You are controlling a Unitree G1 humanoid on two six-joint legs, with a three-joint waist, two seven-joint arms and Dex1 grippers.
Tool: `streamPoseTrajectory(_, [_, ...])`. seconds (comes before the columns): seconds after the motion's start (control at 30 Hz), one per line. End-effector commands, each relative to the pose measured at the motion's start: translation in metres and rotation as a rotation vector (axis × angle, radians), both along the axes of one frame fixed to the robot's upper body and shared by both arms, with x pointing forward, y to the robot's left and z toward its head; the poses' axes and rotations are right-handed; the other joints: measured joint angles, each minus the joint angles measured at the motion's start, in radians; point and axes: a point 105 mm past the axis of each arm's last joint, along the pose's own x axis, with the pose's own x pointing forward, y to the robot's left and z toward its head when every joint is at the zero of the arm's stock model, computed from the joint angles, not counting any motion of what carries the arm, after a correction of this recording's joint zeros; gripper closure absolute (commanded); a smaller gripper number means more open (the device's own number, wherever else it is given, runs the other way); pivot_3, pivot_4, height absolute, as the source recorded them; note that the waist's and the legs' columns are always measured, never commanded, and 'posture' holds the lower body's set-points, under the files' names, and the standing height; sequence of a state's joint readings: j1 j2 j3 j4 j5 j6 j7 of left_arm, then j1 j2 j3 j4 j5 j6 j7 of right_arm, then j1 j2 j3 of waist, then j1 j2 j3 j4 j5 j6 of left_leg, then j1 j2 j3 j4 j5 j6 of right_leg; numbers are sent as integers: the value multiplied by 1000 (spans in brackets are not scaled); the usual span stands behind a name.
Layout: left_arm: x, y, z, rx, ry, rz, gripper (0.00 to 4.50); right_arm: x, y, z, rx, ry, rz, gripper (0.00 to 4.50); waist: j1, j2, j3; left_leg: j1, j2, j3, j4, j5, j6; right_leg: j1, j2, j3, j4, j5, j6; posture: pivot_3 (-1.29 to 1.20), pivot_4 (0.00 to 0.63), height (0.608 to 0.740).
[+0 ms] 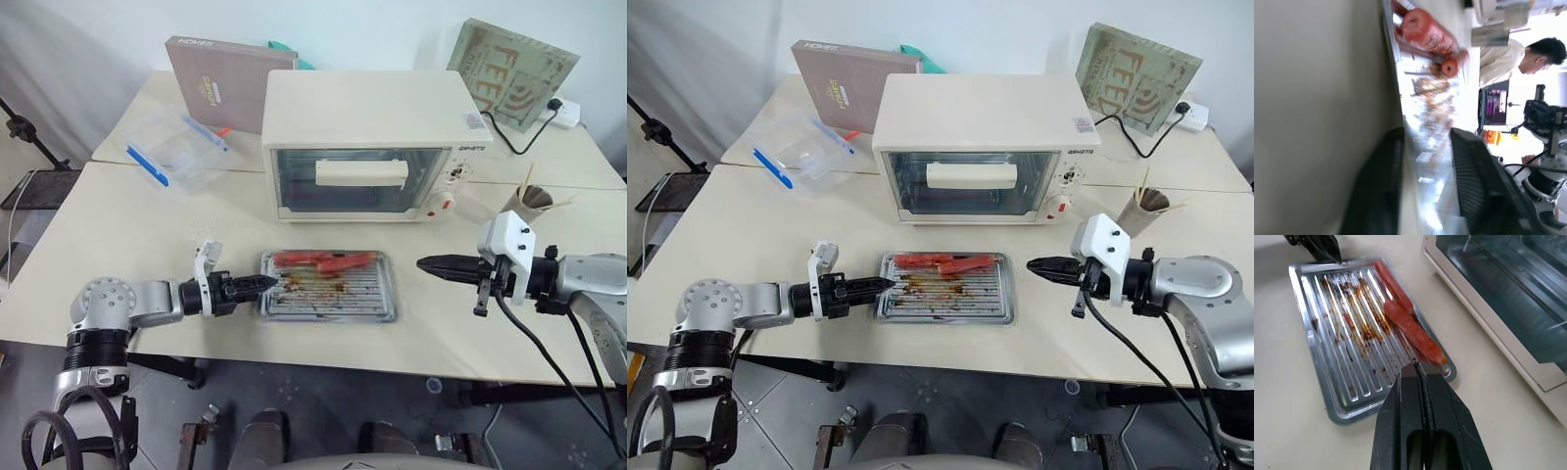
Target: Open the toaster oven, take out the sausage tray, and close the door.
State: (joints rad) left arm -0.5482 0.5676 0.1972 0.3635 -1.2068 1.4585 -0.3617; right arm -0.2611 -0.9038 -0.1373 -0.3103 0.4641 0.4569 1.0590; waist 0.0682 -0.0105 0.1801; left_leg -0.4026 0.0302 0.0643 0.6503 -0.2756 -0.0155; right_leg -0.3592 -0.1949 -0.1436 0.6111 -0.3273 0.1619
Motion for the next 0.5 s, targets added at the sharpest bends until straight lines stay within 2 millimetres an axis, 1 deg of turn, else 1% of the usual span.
streamPoseTrajectory(0.03, [-3,-3,-7,49,29,-39,1514,-4,0,13,-12,-41,21,4500,0,0,0,0,0,0,0,0,0,0,0,0,0,0,0,0,150,740])
streamPoseTrajectory(0.13, [-5,6,-2,98,-1,-48,701,-4,-1,12,-24,-32,24,4500,-2,0,0,0,0,0,0,0,0,0,0,0,0,0,0,0,150,740])
streamPoseTrajectory(0.23, [-8,26,9,151,-48,-41,22,-8,-2,7,-40,2,34,4500,-19,0,0,0,0,0,-1,0,0,0,0,0,0,0,0,0,150,740])
streamPoseTrajectory(0.33, [-9,40,17,178,-87,-26,22,-11,-4,3,-44,42,37,4500,-41,0,0,0,1,0,-3,0,0,-1,1,0,0,0,0,0,150,740])
streamPoseTrajectory(0.37, [-9,49,21,198,-117,-10,7,-13,-5,0,-49,62,42,4321,-45,0,0,0,1,0,-4,0,0,-2,1,0,-1,0,0,0,150,740])
streamPoseTrajectory(0.43, [-1,73,30,253,-229,63,0,-17,-8,-3,-18,124,38,3933,-51,-1,1,0,1,1,-4,0,0,-2,1,0,-1,0,0,0,150,740])
streamPoseTrajectory(0.5, [3,84,39,279,-335,88,0,-17,-11,-4,11,137,31,3357,-55,-2,1,0,2,1,-5,0,-1,-3,1,0,-1,0,0,0,150,740])
